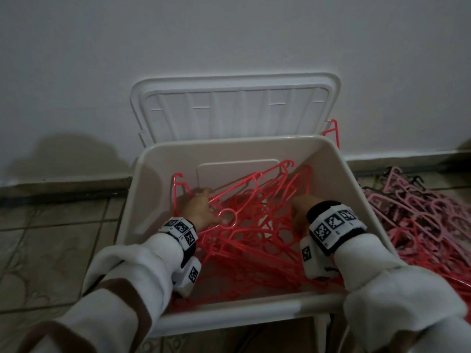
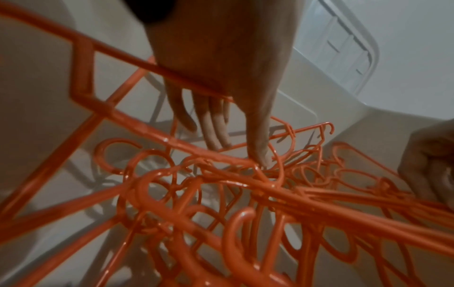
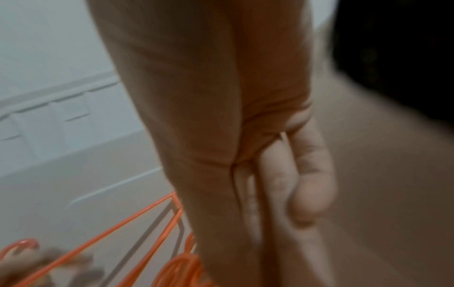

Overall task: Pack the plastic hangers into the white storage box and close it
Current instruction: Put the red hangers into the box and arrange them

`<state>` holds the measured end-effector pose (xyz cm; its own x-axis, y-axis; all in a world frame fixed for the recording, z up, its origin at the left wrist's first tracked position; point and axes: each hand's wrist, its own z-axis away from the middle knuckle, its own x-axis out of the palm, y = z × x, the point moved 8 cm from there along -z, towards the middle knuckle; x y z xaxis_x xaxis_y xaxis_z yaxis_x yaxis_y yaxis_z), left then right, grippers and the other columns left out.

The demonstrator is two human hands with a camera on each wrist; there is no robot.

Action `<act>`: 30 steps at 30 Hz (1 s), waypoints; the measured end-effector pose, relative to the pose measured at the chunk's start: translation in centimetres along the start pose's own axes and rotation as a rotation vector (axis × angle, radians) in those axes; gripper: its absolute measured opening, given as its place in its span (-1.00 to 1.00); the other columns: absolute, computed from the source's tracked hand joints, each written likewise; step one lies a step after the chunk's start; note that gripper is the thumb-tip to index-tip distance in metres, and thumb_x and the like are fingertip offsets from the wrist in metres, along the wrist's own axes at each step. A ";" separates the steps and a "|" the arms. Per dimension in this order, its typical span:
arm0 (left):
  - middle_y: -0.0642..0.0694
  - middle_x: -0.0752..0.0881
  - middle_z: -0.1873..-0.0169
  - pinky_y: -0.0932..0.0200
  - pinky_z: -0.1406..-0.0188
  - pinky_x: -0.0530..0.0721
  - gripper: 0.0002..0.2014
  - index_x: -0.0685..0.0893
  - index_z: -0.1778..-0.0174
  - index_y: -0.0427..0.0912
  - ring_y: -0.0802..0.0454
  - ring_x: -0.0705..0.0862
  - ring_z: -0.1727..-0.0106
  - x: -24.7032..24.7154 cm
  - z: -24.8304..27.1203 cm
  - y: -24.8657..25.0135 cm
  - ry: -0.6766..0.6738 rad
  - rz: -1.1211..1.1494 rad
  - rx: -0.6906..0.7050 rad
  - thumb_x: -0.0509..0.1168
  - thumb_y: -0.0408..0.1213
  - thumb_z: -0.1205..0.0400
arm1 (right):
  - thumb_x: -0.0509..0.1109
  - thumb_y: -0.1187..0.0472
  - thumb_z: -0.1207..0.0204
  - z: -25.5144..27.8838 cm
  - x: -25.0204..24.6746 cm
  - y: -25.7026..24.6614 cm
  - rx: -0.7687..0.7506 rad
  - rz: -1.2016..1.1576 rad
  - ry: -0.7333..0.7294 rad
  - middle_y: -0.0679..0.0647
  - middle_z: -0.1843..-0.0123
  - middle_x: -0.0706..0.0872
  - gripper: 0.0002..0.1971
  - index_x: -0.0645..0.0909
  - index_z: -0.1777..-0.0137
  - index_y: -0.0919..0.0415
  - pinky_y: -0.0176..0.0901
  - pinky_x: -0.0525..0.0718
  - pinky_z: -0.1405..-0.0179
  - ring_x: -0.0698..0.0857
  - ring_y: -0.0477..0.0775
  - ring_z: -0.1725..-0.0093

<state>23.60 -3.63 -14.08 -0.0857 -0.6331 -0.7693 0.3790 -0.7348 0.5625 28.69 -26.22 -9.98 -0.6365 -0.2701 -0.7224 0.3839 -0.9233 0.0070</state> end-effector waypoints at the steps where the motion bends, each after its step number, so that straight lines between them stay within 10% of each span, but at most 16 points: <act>1: -0.06 0.62 -0.23 0.08 -0.22 0.58 -0.06 0.32 -0.50 -0.08 -0.02 0.62 -0.22 0.1 -0.1 0.5 0.000 -0.017 0.050 0.64 -0.10 -0.23 | 0.30 0.29 -0.59 -0.3 0.3 0.5 0.025 0.006 -0.025 0.27 -0.23 0.65 -0.67 0.56 -0.34 0.32 -0.22 0.46 0.08 0.62 0.10 -0.11; 6: -0.09 0.24 -0.55 -0.15 -0.54 0.13 -0.02 0.10 -0.62 0.08 -0.11 0.19 -0.55 -0.3 0.8 4.6 0.142 -0.370 0.329 0.49 0.12 -0.36 | 0.58 0.20 -0.35 -0.5 0.7 1.1 0.022 -0.044 -0.013 0.23 -0.20 0.70 -0.56 0.64 -0.22 0.31 -0.21 0.52 0.12 0.65 0.09 -0.01; 10: -0.03 0.27 -0.55 -0.28 -0.52 -0.03 -0.36 0.32 -0.53 0.22 -0.06 0.16 -0.57 0.9 2.6 8.5 0.170 -0.573 0.600 0.38 -0.14 -0.53 | 0.62 0.18 -0.29 -0.9 0.7 1.3 -0.010 -0.127 0.054 0.18 -0.10 0.75 -0.64 0.71 -0.07 0.25 -0.24 0.56 0.13 0.69 0.10 -0.02; 14: 0.08 0.57 -0.33 0.01 -0.36 0.24 -0.45 0.45 -0.44 0.16 0.03 0.44 -0.42 0.3 1.5 8.1 0.153 -0.472 0.551 0.24 -0.39 -0.55 | 0.61 0.21 -0.30 -0.7 0.8 1.1 -0.073 -0.198 0.047 0.15 -0.04 0.77 -0.73 0.73 0.01 0.20 -0.18 0.62 0.10 0.66 0.04 0.07; 20: 0.00 0.67 -0.24 0.00 -0.39 0.38 -0.59 0.55 -0.31 0.07 -0.01 0.56 -0.34 -0.8 -0.5 4.6 0.135 -0.438 0.308 0.34 -0.20 -0.52 | 0.57 0.39 -0.31 -0.5 1.5 0.9 -0.176 -0.314 -0.023 0.18 -0.01 0.79 -0.76 0.69 0.03 0.24 -0.26 0.63 0.20 0.68 -0.02 0.10; 23: 0.03 0.50 -0.29 -0.01 -0.40 0.19 -0.41 0.46 -0.39 0.06 0.01 0.35 -0.42 0.0 0.4 6.9 0.063 -0.383 0.423 0.42 -0.09 -0.42 | 0.53 0.46 -0.34 -0.4 1.3 1.0 -0.210 -0.379 -0.018 0.04 0.16 0.73 -0.73 0.66 -0.03 0.28 -0.40 0.61 0.29 0.64 -0.15 0.28; 27: 0.11 0.52 0.12 0.08 -0.04 0.44 -0.75 0.69 0.05 0.05 0.15 0.45 0.01 -0.4 3.3 11.6 0.127 -0.184 0.717 0.41 -0.21 -0.36 | 0.47 0.56 -0.34 -0.6 1.3 1.2 -0.250 -0.461 -0.023 0.04 0.21 0.71 -0.70 0.54 0.24 0.14 -0.51 0.58 0.41 0.63 -0.35 0.48; 30: 0.13 0.67 0.24 0.19 0.18 0.57 -0.84 0.74 0.09 0.04 0.19 0.58 0.21 3.0 4.1 12.4 -0.214 -0.227 0.727 0.40 -0.17 -0.43 | 0.41 0.61 -0.37 -0.9 1.4 1.4 -0.272 -0.520 -0.056 0.05 0.23 0.70 -0.73 0.56 0.17 0.22 -0.46 0.64 0.39 0.65 -0.36 0.52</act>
<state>24.22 -15.64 -8.17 -0.2922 -0.4278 -0.8553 -0.3599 -0.7794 0.5128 28.96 -27.62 -11.57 -0.8186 0.1784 -0.5459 0.1651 -0.8374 -0.5211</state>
